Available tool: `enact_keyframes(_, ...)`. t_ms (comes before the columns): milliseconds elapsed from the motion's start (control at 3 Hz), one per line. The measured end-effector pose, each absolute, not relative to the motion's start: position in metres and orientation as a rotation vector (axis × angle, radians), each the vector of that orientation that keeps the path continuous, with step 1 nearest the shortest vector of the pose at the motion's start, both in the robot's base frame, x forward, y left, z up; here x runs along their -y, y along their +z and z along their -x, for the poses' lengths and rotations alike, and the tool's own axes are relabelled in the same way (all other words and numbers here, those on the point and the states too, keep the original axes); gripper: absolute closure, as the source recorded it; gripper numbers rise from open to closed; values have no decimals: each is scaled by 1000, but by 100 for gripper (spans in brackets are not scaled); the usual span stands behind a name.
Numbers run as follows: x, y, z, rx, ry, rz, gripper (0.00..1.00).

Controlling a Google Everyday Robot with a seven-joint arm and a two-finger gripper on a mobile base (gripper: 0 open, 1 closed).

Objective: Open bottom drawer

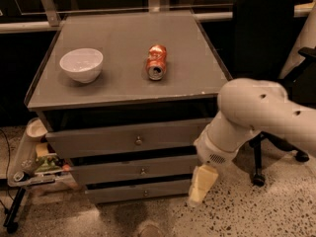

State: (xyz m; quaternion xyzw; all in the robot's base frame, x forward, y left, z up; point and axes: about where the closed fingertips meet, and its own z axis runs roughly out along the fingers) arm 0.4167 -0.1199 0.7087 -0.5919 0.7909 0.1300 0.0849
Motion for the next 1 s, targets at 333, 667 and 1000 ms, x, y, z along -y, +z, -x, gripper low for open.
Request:
enact_keyframes(333,89,640,-424,-2371,579,1700,0)
enact_keyframes(667,62,565,-439,-2391,725,1610,0)
enact_keyframes(1000,62,566,-439,-2390,724,1610,0)
